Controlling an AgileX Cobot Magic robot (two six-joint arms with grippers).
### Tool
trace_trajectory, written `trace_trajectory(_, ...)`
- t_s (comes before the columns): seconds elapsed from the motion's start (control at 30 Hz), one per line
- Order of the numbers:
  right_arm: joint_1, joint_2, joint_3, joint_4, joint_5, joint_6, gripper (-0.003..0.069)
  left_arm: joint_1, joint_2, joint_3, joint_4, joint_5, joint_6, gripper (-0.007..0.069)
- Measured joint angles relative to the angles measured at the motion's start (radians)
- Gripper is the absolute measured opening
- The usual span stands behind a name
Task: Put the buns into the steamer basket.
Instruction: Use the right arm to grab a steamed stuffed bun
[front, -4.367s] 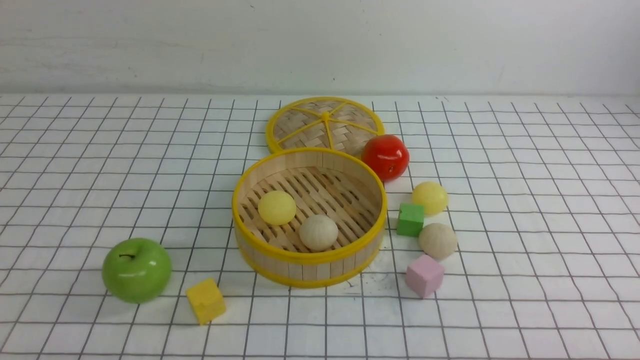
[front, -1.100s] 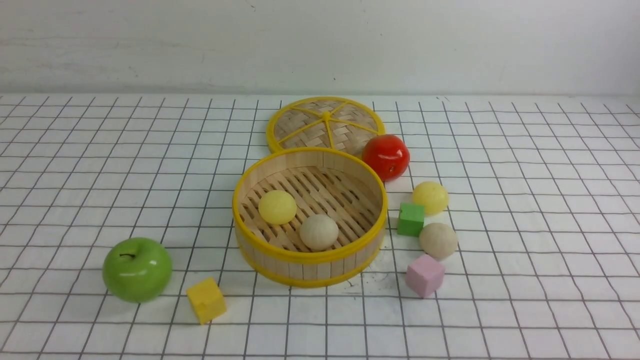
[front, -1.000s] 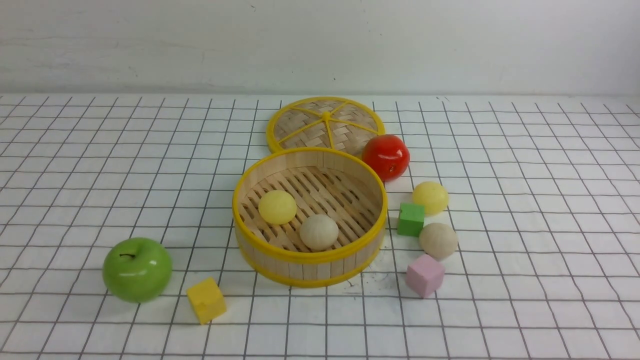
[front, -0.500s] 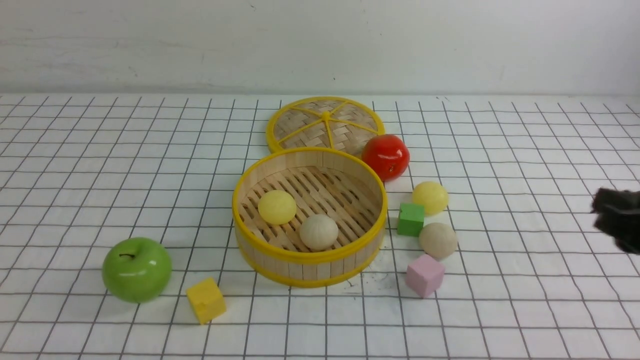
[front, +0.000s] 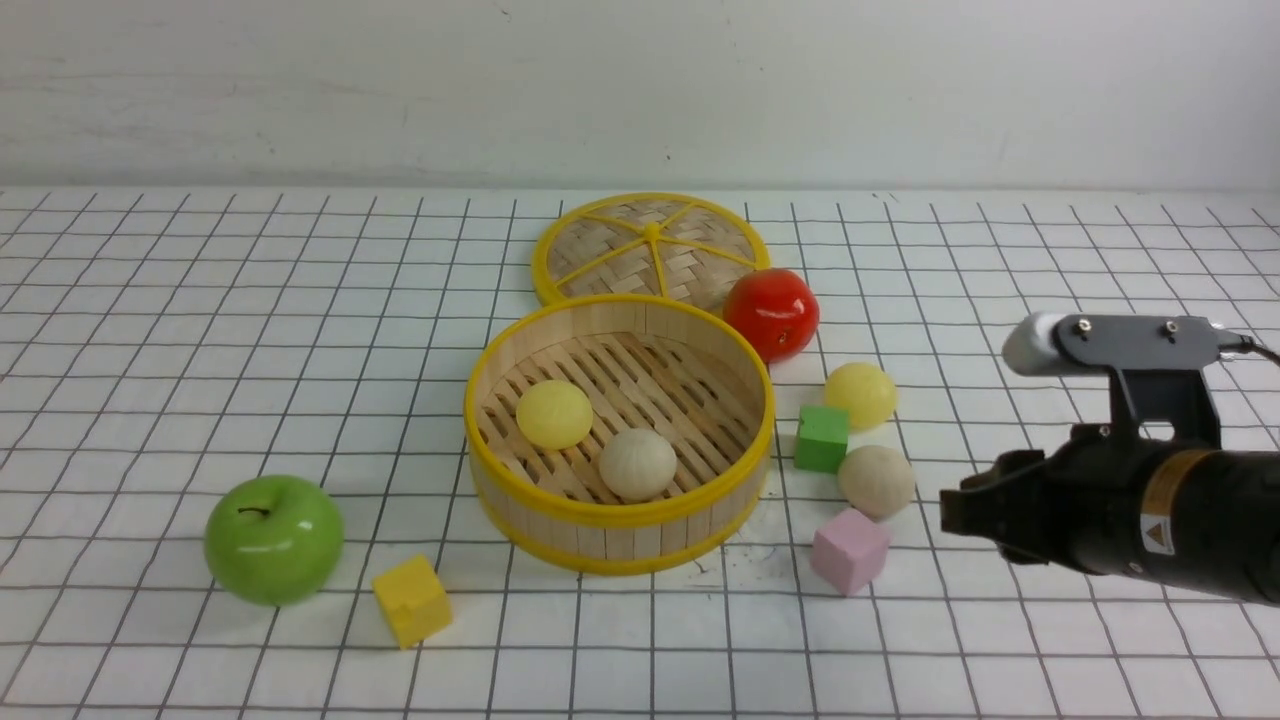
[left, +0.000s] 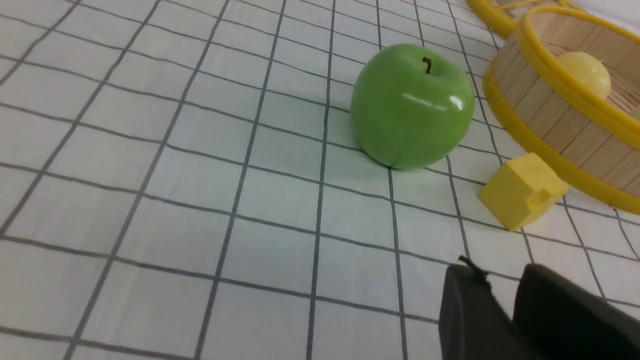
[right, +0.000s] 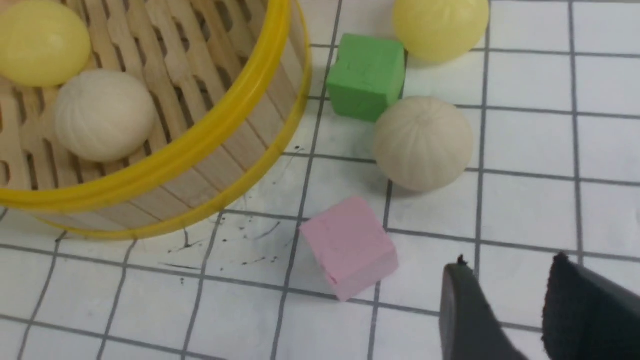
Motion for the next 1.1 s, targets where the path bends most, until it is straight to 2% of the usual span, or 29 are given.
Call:
trace_trajectory(0.6,0.003,0.0,0.0,0.006,-0.015,-0.001,0.0239,0.0,0.0,0.0,0.0,0.0,0.0,0.0143)
trace_trajectory(0.97,0.003,0.005,-0.019,0.004,-0.238,0.025,0.0239,0.0,0.0,0.0,0.0,0.0,0.0,0.0143)
trace_trajectory(1.1,0.003,0.029,-0.108,0.004,-0.186,0.026,0.0239,0.0,0.0,0.0,0.0,0.0,0.0,0.0143)
